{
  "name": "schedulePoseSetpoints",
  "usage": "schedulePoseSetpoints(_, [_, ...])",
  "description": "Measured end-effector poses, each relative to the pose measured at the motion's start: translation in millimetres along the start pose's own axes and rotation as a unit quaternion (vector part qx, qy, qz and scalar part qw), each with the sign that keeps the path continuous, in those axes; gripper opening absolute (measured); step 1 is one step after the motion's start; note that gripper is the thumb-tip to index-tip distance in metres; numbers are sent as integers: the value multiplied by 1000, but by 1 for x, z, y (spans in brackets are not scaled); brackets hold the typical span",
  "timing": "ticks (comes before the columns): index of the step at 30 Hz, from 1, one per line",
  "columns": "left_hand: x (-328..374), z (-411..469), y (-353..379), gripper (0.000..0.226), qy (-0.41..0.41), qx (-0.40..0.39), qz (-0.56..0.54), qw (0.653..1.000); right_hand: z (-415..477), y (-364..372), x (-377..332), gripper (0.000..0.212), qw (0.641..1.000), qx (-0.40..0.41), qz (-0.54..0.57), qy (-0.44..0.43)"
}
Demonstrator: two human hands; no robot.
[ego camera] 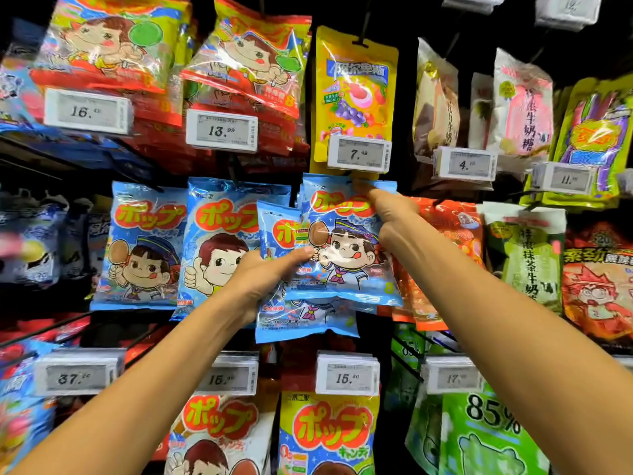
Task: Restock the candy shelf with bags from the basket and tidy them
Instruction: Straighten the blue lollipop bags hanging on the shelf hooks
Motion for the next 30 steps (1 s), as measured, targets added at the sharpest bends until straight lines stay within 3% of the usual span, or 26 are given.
schedulePoseSetpoints(3, [-4, 2, 1, 33, -9, -1, -2, 1000, 0, -4, 1, 26, 999, 26, -33, -27])
schedulePoseSetpoints(5, [-5, 2, 2, 30, -10, -4, 0, 1000, 1, -8, -1, 16, 994, 50, -71, -65])
schedulePoseSetpoints(11, [-10, 6, 2, 20, -15, -10, 10, 1000, -13, -12, -13, 14, 960, 110, -183, -179])
schedulePoseSetpoints(14, [-14, 8, 2, 21, -21, -2, 12, 1000, -21, -19, -21, 41, 932, 165, -237, -217])
schedulePoseSetpoints(17, [-15, 7, 0, 26, -15, 10, 34, 999, -30, -20, -27, 50, 886, 204, -315, -271])
schedulePoseSetpoints(21, [-15, 5, -2, 35, -9, 18, 33, 999, -40, -5, -18, 21, 805, 211, -421, -361])
schedulePoseSetpoints(24, [-13, 4, -5, 39, 2, 23, 33, 999, -39, -1, -10, 9, 774, 208, -465, -377])
schedulePoseSetpoints(27, [-8, 1, -6, 19, 23, 29, 51, 998, -36, 11, 1, 13, 678, 182, -597, -387])
schedulePoseSetpoints(30, [-2, -2, -8, 39, 40, 29, 89, 995, -39, 19, 9, 22, 603, 157, -670, -404])
Point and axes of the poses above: each hand's wrist, its own z-axis towards the middle knuckle, its own y-axis out of the palm, x = y × z, the point moved 7 cm from there along z, towards the middle knuckle, and after that the axes turned 4 degrees about -z, right-handed, at the moved point
